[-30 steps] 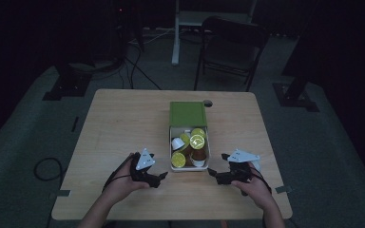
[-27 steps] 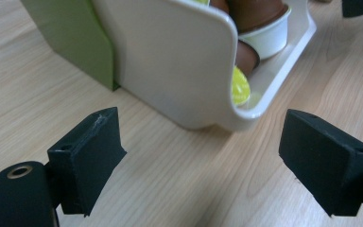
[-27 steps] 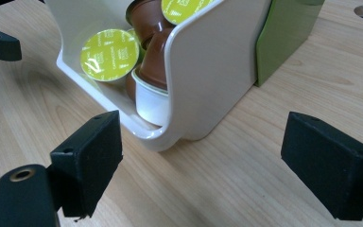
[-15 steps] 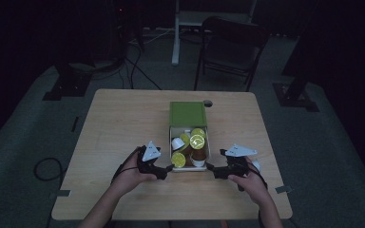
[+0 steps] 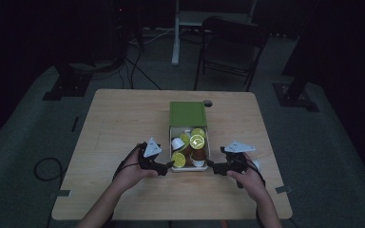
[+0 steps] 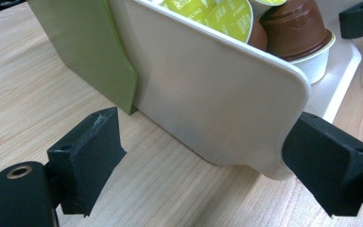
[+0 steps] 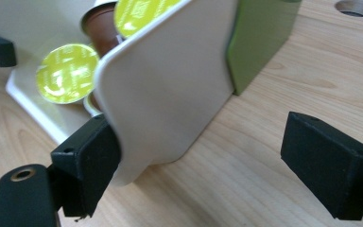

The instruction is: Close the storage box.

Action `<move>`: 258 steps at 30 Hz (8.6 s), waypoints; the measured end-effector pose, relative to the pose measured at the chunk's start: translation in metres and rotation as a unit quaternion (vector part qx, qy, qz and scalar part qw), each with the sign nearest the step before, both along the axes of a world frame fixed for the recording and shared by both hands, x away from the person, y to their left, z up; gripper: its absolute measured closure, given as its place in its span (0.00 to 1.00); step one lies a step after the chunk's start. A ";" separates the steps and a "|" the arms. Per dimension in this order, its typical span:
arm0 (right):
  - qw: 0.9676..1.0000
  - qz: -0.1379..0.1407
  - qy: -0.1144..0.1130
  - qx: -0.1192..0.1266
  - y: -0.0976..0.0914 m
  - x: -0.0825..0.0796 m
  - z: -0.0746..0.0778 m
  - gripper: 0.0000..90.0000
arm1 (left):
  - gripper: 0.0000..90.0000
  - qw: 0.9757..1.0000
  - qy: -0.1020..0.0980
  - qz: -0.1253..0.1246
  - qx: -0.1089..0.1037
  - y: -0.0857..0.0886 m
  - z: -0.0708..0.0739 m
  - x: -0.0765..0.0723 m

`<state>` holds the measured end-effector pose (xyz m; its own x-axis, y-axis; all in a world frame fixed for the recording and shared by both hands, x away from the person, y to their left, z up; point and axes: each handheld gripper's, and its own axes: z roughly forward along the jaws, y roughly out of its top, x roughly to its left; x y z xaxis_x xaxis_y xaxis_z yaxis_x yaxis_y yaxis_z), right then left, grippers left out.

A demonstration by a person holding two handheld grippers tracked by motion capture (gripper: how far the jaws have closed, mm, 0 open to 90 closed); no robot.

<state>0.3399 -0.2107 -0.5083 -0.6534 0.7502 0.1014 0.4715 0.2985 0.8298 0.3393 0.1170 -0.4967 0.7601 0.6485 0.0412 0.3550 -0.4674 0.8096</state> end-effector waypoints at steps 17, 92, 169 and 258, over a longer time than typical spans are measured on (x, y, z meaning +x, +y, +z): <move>1.000 -0.005 0.005 -0.001 0.005 0.009 0.001 0.14 | 0.16 1.000 -0.004 0.005 0.006 0.001 0.002 0.010; 0.998 -0.066 0.010 -0.001 0.015 0.065 0.007 0.13 | 0.16 0.999 -0.004 0.042 0.001 0.002 0.008 0.063; 0.994 -0.113 0.004 0.001 0.025 0.053 0.003 0.12 | 0.16 0.995 -0.030 0.098 -0.015 0.026 0.010 0.043; 0.990 -0.096 0.046 -0.090 -0.008 -0.041 -0.042 0.12 | 0.16 0.969 0.042 0.233 0.064 0.147 -0.041 -0.062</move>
<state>0.2986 -0.2185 -0.5502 -0.4920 0.8706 0.0067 0.6049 0.3363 0.7218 0.2771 0.2635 -0.5379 0.3897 0.9161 0.0941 0.6143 -0.3347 0.7145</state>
